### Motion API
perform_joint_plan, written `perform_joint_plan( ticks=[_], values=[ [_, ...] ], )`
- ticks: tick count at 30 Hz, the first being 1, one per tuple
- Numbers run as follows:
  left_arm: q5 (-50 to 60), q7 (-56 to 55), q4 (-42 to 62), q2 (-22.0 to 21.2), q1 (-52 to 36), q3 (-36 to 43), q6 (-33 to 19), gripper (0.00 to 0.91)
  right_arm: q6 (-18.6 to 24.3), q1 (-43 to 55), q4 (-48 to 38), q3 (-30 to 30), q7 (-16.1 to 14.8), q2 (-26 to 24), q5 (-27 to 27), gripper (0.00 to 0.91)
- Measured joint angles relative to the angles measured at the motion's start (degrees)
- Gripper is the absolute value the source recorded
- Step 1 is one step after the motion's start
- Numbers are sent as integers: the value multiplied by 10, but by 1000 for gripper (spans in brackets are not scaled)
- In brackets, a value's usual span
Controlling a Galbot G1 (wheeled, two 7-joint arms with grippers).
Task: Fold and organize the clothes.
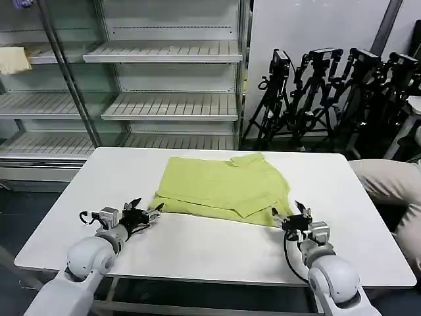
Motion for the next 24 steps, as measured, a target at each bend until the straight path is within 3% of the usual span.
perform_joint_plan(
  ticks=[1,24],
  values=[
    [0,0,2,0,0,1,1,10,0,-2,0,1,0,0,1,0],
    [10,-3,8,-9,3,13,3,10,-3,-27,-8,10,-2,-1,18,0]
  ],
)
